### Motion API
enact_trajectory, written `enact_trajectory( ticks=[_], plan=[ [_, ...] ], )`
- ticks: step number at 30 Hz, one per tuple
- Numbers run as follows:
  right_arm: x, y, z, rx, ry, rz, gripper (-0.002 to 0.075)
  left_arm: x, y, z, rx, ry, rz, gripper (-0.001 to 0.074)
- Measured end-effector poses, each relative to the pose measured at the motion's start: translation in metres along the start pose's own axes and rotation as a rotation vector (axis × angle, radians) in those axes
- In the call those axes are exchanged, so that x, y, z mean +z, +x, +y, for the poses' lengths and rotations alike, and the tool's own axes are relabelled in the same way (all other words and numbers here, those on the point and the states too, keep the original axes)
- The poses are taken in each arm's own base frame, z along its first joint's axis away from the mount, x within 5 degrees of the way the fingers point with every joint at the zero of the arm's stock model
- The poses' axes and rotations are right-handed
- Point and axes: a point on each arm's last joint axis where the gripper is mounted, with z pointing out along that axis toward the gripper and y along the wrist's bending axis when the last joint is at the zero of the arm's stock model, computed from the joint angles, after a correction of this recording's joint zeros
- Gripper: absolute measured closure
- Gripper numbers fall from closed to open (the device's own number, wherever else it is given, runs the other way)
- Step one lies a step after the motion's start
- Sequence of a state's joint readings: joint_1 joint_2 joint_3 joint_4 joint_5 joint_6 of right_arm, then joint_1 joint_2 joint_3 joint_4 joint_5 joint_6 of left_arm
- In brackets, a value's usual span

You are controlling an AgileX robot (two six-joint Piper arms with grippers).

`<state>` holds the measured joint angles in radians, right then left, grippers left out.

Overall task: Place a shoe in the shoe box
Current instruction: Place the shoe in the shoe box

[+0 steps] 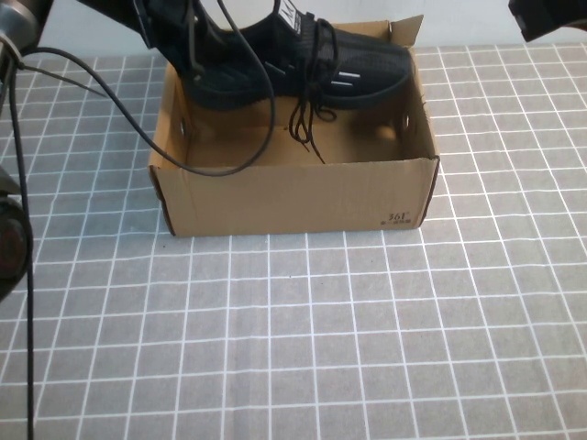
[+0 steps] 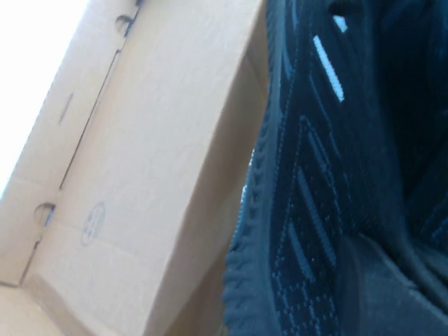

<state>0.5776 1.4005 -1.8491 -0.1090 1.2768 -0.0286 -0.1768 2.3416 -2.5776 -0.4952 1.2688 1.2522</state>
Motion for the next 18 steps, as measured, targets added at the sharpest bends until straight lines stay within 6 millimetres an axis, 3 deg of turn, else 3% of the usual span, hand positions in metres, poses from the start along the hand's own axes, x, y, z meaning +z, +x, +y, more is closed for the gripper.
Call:
enact_trajectory(
  ticks=[11,18],
  plan=[
    [0.000,0.000,0.000,0.000,0.000,0.000,0.0742,0.000,0.008,0.003,-0.016,-0.008,0.025,0.0685],
    [0.000,0.000,0.000,0.000,0.000,0.000,0.0742,0.018,0.019,0.002,-0.010,0.024,0.036,0.0685]
  ],
)
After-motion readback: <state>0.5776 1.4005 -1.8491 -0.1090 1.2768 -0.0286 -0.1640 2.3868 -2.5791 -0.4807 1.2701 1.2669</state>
